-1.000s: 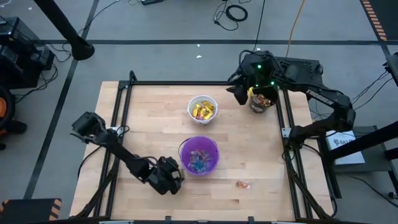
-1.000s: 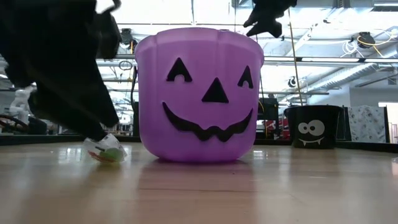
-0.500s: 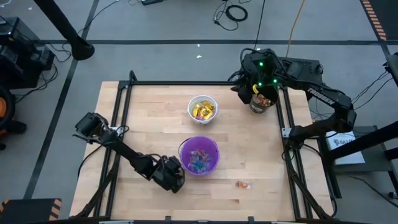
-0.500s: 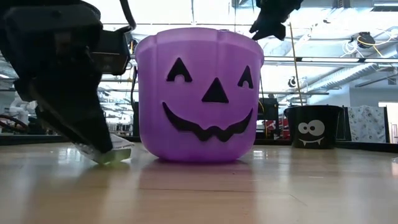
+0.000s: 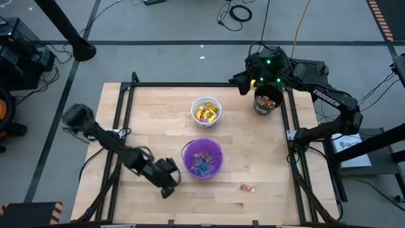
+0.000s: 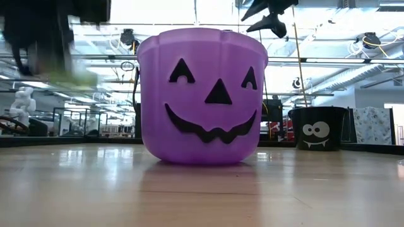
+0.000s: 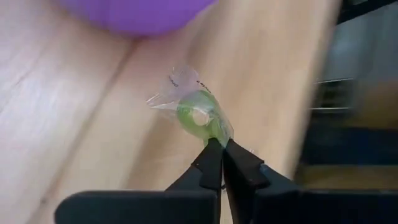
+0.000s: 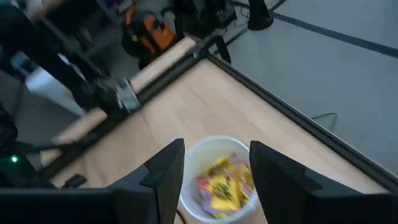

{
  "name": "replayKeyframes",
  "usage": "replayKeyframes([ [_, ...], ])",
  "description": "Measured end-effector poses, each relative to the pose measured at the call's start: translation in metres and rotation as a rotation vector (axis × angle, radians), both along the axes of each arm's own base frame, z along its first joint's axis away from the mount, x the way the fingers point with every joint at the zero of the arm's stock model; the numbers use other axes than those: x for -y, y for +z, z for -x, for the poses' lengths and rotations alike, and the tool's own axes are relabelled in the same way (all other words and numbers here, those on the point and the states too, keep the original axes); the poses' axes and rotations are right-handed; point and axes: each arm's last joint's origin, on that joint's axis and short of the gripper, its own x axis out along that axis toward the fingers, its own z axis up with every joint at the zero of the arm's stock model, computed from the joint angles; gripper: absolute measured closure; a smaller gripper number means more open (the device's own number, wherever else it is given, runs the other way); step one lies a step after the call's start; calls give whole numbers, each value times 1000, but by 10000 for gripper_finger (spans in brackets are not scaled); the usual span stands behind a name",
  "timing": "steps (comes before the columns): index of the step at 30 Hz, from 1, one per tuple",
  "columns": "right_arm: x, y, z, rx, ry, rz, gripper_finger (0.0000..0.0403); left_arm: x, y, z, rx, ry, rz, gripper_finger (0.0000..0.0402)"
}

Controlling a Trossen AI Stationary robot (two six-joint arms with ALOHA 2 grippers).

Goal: Sort candy by brand, put in halloween buckets
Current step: Put the green gummy into the violet bucket

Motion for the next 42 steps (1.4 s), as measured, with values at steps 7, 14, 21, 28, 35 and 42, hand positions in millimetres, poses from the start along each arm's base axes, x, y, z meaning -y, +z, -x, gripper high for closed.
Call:
replayKeyframes([
  [7, -5, 10, -8, 139, -41, -85, 230, -37, 106, 53, 394, 55, 212, 387],
  [14, -14, 17, -17, 232, -119, -90, 230, -92, 174, 117, 905, 312, 60, 387],
  [21, -32, 19, -25, 264, -154, -126, 230, -128, 220, 156, 1237, 725, -127, 387],
  [28, -55, 19, -33, 259, -150, -106, 230, -136, 238, 168, 1417, 728, -153, 387],
  [35, -64, 20, -36, 270, -149, -90, 230, -130, 243, 169, 1552, 513, -127, 387],
  [42, -64, 23, -37, 295, -145, -85, 230, -131, 243, 169, 1556, 491, -297, 387],
])
